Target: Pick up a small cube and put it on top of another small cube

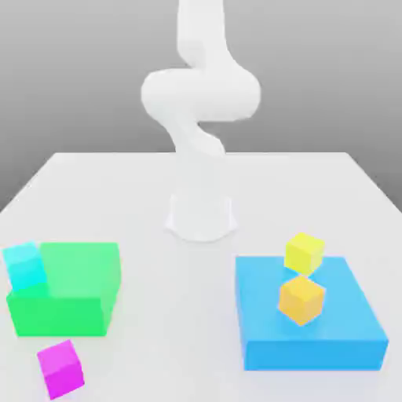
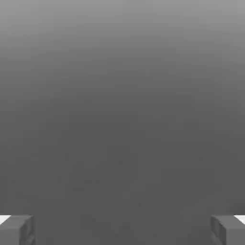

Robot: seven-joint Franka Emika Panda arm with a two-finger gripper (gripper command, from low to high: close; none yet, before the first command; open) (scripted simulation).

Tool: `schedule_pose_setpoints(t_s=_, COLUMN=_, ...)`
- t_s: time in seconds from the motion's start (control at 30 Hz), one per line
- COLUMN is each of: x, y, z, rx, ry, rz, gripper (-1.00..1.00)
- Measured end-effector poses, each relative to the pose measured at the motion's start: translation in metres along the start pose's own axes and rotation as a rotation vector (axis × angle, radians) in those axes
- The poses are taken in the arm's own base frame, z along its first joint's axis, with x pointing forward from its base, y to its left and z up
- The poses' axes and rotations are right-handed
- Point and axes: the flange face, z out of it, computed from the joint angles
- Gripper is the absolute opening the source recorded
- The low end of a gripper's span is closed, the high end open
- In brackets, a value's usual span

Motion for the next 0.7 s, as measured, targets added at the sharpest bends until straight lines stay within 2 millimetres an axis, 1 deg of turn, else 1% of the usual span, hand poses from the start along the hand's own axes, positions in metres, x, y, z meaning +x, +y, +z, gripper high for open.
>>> schedule_pose_setpoints(t_s=0.13, x=0.017, y=0.026, z=0.077, rx=-0.034, ry=-0.118, rz=-0.067, gripper=0.0)
schedule_pose_setpoints(t_s=0.3, x=0.023, y=0.067, z=0.167, rx=-0.077, ry=-0.243, rz=-0.144, gripper=0.0)
schedule_pose_setpoints(t_s=0.4, x=0.02, y=0.097, z=0.217, rx=-0.107, ry=-0.311, rz=-0.189, gripper=0.0)
schedule_pose_setpoints(t_s=0.5, x=0.013, y=0.13, z=0.263, rx=-0.14, ry=-0.373, rz=-0.234, gripper=0.0)
schedule_pose_setpoints(t_s=0.6, x=0.004, y=0.169, z=0.303, rx=-0.179, ry=-0.429, rz=-0.278, gripper=0.0)
schedule_pose_setpoints(t_s=0.7, x=-0.007, y=0.211, z=0.337, rx=-0.223, ry=-0.482, rz=-0.325, gripper=0.0)
